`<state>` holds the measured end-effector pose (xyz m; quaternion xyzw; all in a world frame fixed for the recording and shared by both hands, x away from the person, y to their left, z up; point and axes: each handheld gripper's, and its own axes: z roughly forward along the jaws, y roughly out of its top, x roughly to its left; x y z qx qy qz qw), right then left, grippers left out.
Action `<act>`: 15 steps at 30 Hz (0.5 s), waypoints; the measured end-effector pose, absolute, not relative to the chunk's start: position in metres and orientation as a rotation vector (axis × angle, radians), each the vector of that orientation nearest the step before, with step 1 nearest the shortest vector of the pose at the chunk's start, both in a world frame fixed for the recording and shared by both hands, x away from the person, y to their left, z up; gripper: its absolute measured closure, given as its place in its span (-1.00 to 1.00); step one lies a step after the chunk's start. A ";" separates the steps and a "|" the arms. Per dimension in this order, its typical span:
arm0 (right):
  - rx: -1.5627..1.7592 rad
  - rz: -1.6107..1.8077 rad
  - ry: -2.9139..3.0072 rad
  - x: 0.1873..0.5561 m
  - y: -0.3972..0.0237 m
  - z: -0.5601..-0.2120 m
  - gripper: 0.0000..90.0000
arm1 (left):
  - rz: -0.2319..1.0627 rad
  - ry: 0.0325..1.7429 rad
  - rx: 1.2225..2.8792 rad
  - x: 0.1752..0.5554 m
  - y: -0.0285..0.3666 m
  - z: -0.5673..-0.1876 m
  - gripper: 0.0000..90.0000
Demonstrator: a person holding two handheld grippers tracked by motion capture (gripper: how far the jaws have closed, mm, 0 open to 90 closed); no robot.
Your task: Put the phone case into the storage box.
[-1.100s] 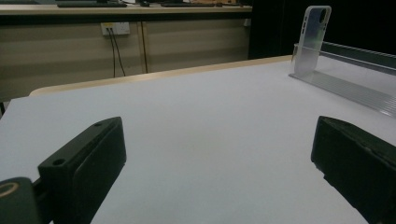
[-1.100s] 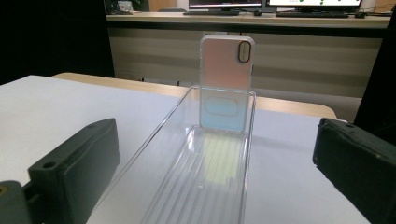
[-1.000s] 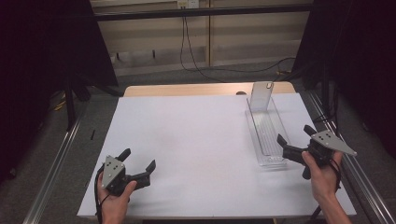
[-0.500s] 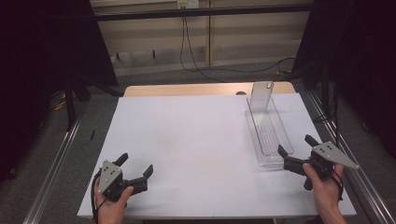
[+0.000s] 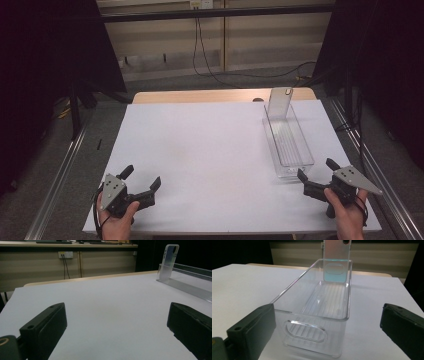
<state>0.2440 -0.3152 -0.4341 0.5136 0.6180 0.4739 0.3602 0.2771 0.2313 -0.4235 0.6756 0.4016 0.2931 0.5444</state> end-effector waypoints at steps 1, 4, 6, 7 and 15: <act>1.322 1.222 1.588 0.243 -0.315 -0.435 -1.00 | 0.696 0.954 1.609 0.277 0.231 -0.424 -0.94; 1.295 1.189 1.579 0.239 -0.313 -0.437 -0.99 | 0.685 0.958 1.618 0.278 0.230 -0.426 -0.94; 1.300 1.198 1.587 0.236 -0.311 -0.439 -1.00 | 0.686 0.957 1.621 0.278 0.231 -0.426 -0.94; 1.308 1.199 1.595 0.235 -0.311 -0.440 -1.00 | 0.686 0.958 1.619 0.278 0.231 -0.426 -0.94; 1.352 1.166 1.546 0.229 -0.315 -0.443 -0.99 | 0.710 0.969 1.613 0.276 0.229 -0.426 -0.94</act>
